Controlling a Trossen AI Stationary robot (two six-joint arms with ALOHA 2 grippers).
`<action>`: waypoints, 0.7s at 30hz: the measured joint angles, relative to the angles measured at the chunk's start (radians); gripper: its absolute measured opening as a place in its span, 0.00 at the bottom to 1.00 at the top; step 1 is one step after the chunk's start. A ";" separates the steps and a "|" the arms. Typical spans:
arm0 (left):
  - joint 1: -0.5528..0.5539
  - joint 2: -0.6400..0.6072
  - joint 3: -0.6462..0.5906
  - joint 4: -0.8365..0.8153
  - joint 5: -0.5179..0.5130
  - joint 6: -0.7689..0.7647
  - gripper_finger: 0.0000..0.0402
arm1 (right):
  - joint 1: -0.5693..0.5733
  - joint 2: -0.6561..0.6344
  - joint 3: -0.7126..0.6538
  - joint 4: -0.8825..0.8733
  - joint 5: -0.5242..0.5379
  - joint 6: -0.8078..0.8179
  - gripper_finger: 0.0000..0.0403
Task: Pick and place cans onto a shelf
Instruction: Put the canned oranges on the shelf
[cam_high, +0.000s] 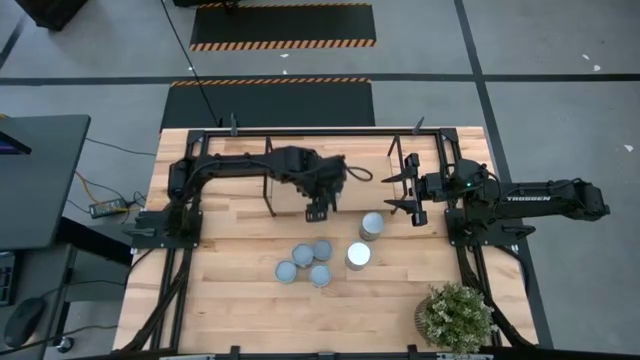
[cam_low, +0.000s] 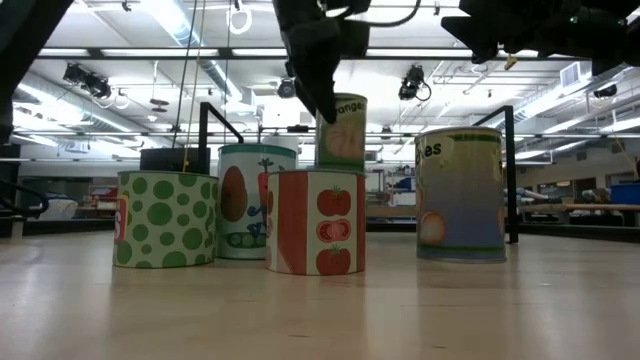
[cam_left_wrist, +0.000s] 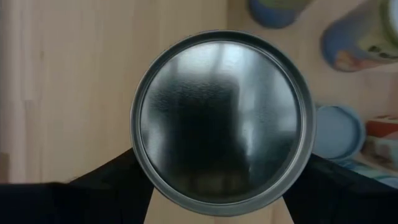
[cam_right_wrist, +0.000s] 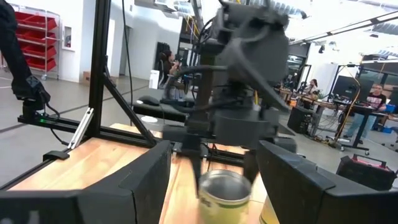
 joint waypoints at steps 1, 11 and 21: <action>0.011 0.000 0.000 -0.011 0.000 0.006 0.72 | 0.000 0.000 0.000 0.000 0.000 -0.001 0.61; 0.062 -0.015 -0.001 -0.078 0.049 0.024 0.72 | 0.000 0.000 0.000 -0.004 0.000 -0.002 0.61; 0.018 -0.171 -0.291 0.117 0.037 0.004 0.72 | 0.000 0.000 0.000 -0.003 0.000 0.001 0.61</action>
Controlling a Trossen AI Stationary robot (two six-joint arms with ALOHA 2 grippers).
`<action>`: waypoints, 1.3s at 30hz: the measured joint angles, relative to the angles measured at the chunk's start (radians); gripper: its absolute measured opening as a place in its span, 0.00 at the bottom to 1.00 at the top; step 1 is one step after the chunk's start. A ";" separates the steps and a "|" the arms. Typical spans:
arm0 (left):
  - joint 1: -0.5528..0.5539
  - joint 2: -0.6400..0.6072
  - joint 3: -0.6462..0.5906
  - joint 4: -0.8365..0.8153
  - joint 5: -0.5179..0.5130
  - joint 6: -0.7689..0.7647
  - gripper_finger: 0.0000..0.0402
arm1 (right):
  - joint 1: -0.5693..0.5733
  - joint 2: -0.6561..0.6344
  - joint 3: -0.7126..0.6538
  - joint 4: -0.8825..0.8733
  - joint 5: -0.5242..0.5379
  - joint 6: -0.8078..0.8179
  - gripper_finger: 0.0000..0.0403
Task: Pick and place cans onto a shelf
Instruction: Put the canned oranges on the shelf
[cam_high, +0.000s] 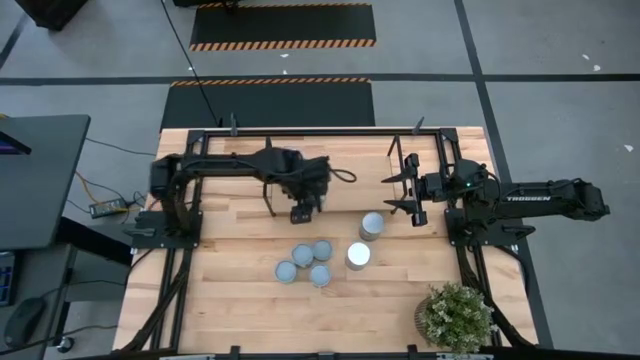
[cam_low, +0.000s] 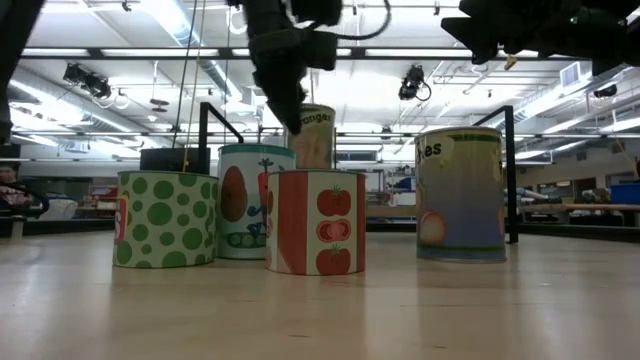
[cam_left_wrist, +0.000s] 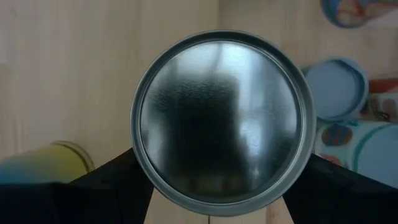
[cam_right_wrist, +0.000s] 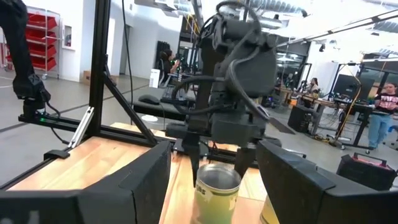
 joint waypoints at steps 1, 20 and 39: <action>0.000 -0.036 -0.048 0.046 -0.004 -0.010 0.72 | 0.000 0.000 0.000 0.004 0.000 0.000 0.61; 0.045 -0.238 -0.350 0.229 -0.037 -0.124 0.76 | 0.002 0.000 0.000 0.013 0.000 0.016 0.61; 0.090 -0.180 -0.349 0.240 0.010 -0.131 0.79 | 0.006 0.010 0.000 0.016 0.001 0.004 0.61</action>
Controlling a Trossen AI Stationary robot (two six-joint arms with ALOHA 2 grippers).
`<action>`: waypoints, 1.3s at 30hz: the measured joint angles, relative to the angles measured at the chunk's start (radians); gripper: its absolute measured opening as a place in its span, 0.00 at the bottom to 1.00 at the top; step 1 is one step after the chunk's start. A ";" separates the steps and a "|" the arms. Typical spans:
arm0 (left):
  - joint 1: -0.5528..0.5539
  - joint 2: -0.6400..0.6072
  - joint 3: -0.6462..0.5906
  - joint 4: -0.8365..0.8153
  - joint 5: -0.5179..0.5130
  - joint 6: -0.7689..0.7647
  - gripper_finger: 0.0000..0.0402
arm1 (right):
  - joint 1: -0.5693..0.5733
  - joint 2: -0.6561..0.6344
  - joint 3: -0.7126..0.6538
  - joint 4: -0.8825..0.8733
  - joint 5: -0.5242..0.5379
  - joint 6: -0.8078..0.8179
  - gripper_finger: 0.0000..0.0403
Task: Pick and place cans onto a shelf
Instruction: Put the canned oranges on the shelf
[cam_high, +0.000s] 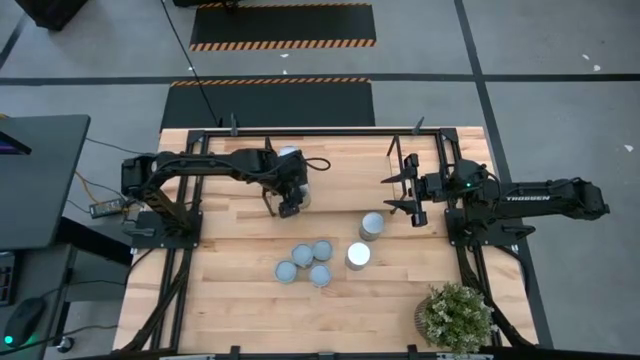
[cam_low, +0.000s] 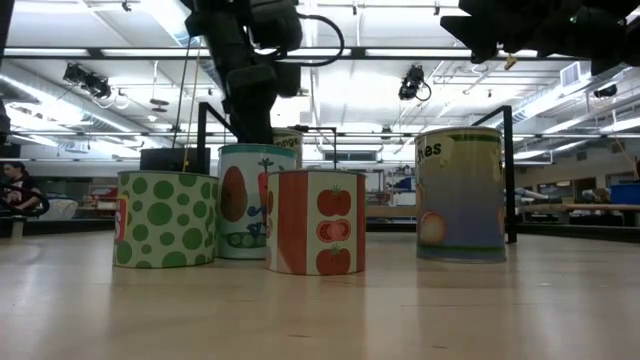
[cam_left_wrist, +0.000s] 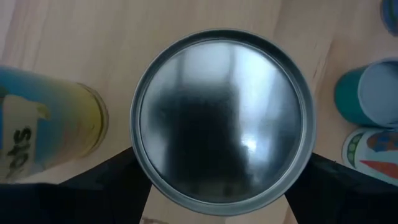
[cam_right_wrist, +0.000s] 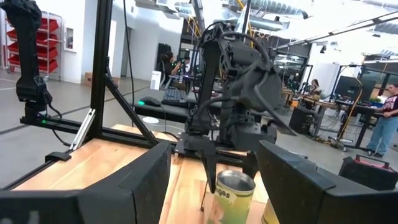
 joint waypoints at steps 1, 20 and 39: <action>0.002 0.002 0.000 0.000 0.006 0.000 0.79 | 0.000 0.001 0.000 0.001 0.000 -0.001 0.61; 0.001 0.003 0.000 -0.002 -0.021 -0.002 0.79 | 0.001 0.004 0.000 0.003 0.001 -0.003 0.61; 0.000 0.002 0.000 0.005 -0.022 0.002 0.79 | 0.001 0.004 0.000 0.003 0.002 -0.003 0.61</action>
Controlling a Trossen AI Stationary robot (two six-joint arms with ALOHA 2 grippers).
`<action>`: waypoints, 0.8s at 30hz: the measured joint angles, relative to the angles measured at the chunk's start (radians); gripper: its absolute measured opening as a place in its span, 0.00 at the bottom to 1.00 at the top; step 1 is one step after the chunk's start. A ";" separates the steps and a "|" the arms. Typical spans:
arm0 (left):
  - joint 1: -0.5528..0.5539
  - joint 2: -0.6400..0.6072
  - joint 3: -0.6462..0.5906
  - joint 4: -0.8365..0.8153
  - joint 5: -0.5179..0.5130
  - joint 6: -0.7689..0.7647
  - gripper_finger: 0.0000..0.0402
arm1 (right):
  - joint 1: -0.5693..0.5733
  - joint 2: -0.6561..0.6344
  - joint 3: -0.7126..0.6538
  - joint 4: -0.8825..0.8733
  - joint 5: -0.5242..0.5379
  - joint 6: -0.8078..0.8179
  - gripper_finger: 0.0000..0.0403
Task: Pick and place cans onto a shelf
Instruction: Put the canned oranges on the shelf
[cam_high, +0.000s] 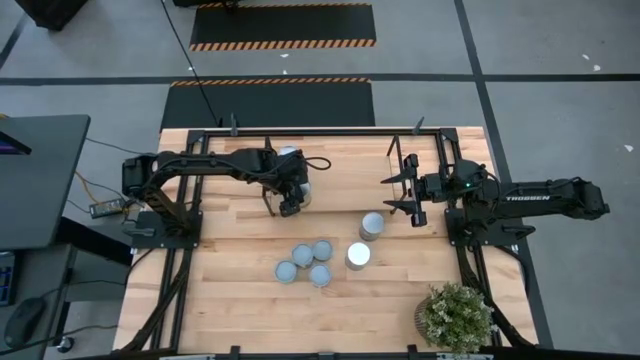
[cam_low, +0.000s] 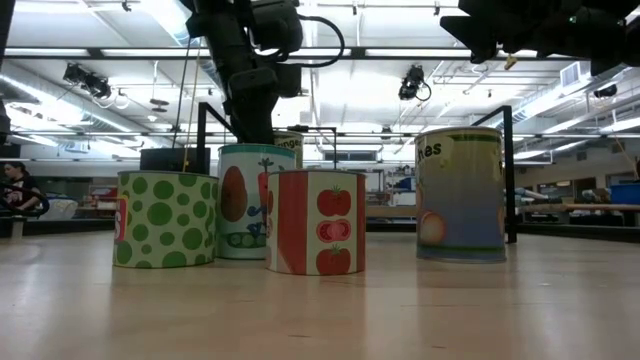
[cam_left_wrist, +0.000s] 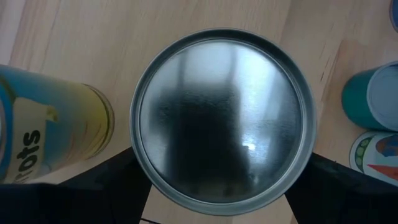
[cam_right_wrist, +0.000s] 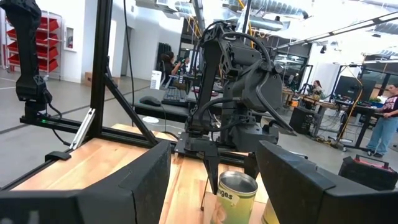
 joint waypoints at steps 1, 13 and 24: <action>0.000 0.000 0.000 0.001 -0.004 0.000 0.79 | 0.000 0.000 0.000 0.000 0.000 0.000 0.61; 0.000 0.000 0.000 0.007 -0.001 -0.010 0.89 | 0.000 0.000 0.000 0.000 0.000 0.000 0.61; 0.001 0.000 0.000 0.004 0.001 0.001 0.92 | 0.000 0.000 0.000 -0.001 0.001 0.000 0.61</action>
